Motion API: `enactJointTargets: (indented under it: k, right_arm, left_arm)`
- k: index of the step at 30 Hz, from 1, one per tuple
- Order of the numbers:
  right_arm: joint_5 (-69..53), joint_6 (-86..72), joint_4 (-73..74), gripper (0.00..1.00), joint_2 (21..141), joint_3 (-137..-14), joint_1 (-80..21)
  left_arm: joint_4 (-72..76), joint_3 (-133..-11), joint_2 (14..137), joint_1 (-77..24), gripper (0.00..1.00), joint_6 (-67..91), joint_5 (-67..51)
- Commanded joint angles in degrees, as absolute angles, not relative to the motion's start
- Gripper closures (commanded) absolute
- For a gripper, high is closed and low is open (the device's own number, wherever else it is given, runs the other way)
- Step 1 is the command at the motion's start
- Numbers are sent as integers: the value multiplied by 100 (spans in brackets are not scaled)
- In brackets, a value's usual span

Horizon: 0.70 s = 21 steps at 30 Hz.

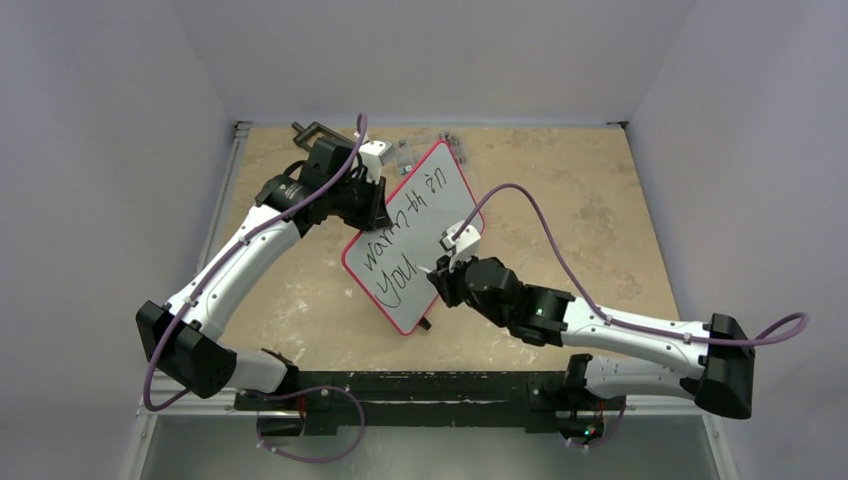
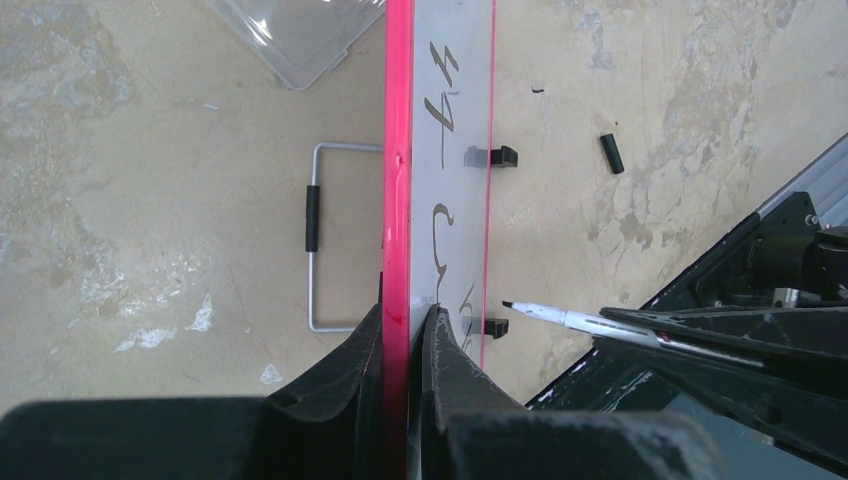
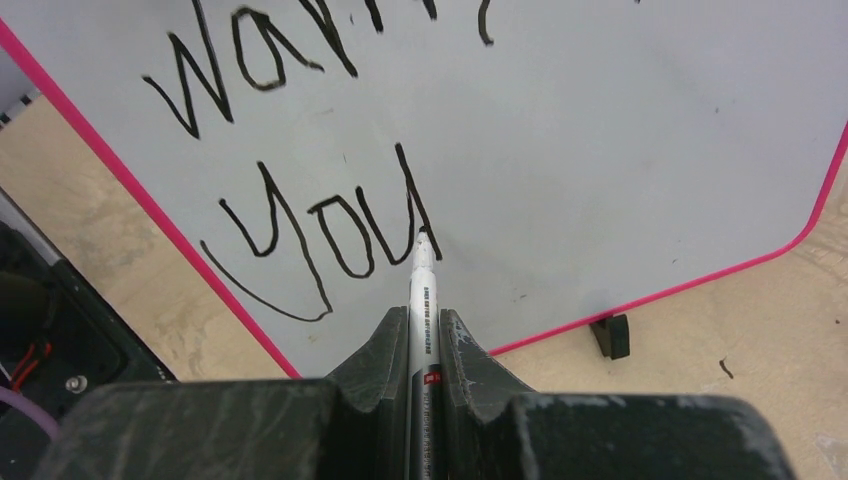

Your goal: Write a sentence on the whiteboard

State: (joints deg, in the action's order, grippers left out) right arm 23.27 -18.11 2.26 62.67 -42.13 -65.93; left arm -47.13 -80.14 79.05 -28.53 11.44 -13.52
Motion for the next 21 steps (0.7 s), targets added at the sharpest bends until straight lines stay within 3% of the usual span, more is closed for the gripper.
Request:
enactJointTargets:
  k: [1,21]
  right_arm:
    - [2645,-1621,104,100,6050,-4592,-6601]
    - [2215,-1292,-583,100,6838,-4981,-6113]
  left_arm:
    - [-5254,-7945,7972,-2752,100,414,371]
    - [-5254,-7939,7956,-2759,100,414,371]
